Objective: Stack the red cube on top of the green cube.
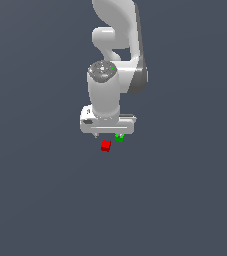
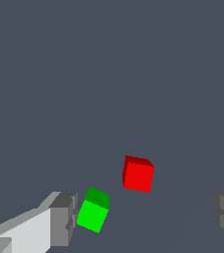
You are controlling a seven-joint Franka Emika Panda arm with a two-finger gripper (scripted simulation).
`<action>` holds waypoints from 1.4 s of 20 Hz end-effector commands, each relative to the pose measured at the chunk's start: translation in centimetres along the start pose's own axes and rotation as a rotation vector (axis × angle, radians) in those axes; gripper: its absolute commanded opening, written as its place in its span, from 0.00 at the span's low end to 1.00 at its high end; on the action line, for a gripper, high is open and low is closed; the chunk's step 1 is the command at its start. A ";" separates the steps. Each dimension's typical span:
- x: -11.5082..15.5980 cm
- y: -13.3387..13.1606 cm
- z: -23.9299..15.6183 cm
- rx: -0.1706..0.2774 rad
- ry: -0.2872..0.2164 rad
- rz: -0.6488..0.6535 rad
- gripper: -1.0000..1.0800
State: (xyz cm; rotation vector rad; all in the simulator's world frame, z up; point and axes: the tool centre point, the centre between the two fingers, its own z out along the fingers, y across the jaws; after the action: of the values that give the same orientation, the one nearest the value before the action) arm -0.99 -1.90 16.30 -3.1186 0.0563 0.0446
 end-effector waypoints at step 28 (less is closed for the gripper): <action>-3.2 2.1 9.2 -0.019 0.031 0.169 0.96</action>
State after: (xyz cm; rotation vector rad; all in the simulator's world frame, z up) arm -4.43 -3.63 7.36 -3.1256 0.3143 0.0033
